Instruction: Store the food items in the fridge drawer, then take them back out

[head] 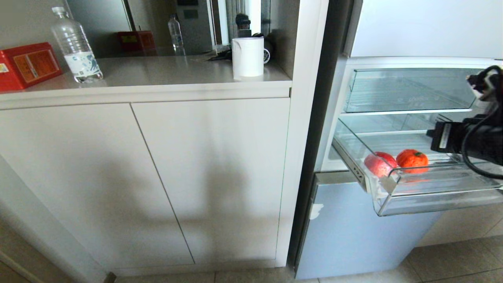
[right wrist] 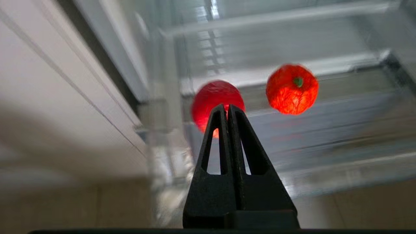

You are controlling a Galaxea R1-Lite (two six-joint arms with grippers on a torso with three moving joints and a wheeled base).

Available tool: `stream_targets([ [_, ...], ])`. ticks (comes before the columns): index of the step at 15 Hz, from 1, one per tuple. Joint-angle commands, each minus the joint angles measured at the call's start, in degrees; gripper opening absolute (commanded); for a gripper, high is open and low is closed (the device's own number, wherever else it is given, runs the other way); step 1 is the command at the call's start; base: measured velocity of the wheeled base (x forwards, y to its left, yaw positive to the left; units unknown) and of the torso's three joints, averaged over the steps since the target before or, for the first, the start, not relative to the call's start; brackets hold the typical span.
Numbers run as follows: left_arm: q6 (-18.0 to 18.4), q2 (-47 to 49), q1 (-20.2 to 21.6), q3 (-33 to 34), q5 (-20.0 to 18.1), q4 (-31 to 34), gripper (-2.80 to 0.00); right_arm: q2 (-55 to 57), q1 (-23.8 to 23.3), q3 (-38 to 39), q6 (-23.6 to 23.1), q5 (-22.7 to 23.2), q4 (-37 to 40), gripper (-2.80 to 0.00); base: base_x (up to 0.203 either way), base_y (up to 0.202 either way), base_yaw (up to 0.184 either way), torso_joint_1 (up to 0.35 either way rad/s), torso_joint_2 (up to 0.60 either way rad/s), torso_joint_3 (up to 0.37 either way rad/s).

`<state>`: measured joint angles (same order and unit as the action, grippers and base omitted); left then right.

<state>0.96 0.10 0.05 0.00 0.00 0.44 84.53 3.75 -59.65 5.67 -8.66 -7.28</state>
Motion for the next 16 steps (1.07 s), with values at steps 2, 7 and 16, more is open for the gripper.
stream_targets([
  [2, 0.00, 0.08, 0.04, 0.00, 0.00, 0.00, -2.80, 15.39, -1.67, -13.75, -0.57, -0.02, 13.96, -2.80, 0.000, 0.000, 0.000, 0.000, 0.00, 0.000],
  [7, 0.00, 0.08, 0.04, 0.00, 0.00, 0.00, -2.80, 17.93, -1.82, -20.13, -0.37, 0.05, 28.19, -2.80, 0.000, 0.000, 0.000, 0.000, 0.00, 0.000],
  [16, 0.00, 0.08, 0.04, 0.00, 0.00, 0.01, -2.80, 16.02, -1.70, -21.60, 1.61, 0.39, 36.91, -2.80, 0.000, 0.000, 0.000, 0.000, 0.00, 0.000],
])
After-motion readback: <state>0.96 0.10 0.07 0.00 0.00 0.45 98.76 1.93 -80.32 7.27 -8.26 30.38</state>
